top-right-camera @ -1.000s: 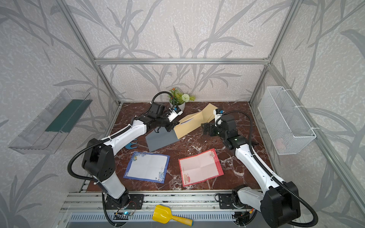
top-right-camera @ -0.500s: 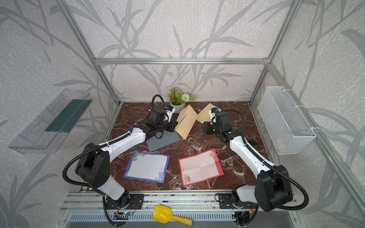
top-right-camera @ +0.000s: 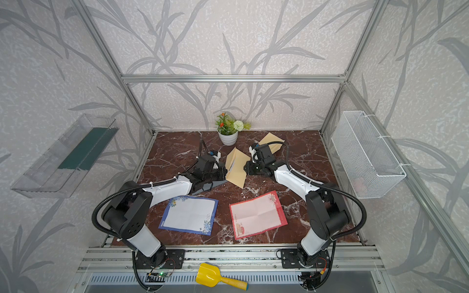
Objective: Fold the letter paper in half and place it into the envelope
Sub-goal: Place the envelope at the center of the board, then fold the envelope flap on the envelope.
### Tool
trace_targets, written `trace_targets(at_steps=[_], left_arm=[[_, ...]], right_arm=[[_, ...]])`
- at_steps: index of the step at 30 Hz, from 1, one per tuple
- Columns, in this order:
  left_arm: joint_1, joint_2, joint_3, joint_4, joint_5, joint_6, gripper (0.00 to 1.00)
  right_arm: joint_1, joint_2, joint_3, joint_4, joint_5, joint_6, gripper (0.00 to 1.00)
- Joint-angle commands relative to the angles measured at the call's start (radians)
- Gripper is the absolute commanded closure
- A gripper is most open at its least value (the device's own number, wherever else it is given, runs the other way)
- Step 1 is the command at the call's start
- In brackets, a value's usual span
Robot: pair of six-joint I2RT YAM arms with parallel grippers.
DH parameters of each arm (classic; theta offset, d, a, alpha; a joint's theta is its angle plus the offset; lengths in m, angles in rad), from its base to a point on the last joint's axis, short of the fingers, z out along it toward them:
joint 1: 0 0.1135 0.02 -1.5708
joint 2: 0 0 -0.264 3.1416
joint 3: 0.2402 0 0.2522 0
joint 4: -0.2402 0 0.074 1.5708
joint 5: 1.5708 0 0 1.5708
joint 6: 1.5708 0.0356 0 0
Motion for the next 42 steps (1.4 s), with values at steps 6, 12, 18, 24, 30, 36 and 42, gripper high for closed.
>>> trace_targets(at_steps=[6, 12, 18, 24, 30, 36, 42], left_arm=[[-0.017, 0.107, -0.044, 0.133, -0.006, -0.091, 1.0], [-0.016, 0.144, -0.056, 0.154, 0.014, -0.11, 1.0], [-0.005, 0.113, -0.044, 0.107, 0.008, -0.131, 0.76], [0.057, 0.024, -0.008, -0.059, -0.043, -0.144, 0.21], [0.094, 0.035, 0.078, -0.219, -0.115, -0.113, 0.5], [0.104, 0.15, 0.2, -0.289, -0.091, -0.096, 0.7], [0.103, 0.242, 0.277, -0.289, -0.037, -0.101, 0.7]], right_arm=[[0.031, 0.179, 0.084, 0.045, 0.02, 0.026, 0.72], [0.034, 0.259, 0.091, 0.039, 0.07, 0.049, 0.77], [0.034, 0.298, 0.095, 0.029, 0.1, 0.052, 0.8], [0.035, 0.303, 0.095, 0.021, 0.105, 0.04, 0.81], [0.034, 0.295, 0.088, 0.019, 0.106, 0.034, 0.83], [0.034, 0.292, 0.083, 0.016, 0.101, 0.03, 0.84], [0.034, 0.301, 0.084, 0.016, 0.096, 0.03, 0.84]])
